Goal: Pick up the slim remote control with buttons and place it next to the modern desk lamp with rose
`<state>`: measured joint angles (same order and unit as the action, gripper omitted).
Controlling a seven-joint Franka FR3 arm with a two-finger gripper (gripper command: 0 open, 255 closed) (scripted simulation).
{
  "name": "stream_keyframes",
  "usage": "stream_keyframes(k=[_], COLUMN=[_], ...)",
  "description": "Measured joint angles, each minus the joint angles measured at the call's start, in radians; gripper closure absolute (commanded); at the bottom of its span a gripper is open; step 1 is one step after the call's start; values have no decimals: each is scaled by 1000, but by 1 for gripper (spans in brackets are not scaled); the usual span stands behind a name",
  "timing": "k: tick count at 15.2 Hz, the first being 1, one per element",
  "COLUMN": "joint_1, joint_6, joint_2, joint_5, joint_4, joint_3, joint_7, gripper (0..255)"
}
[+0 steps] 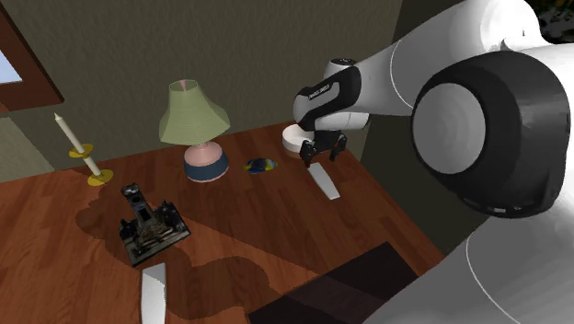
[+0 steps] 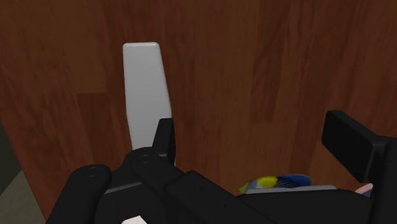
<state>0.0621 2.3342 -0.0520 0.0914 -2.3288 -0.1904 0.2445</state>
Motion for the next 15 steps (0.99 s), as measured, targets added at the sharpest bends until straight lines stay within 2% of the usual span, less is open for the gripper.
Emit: stream_keyframes(k=[7,15], joint_1=[30,85], joint_6=[101,152], joint_2=[279,574], joint_5=[52,91], joint_4=[144,357], joint_3=[-15,-6], joint_7=[77,130], gripper=[0,0])
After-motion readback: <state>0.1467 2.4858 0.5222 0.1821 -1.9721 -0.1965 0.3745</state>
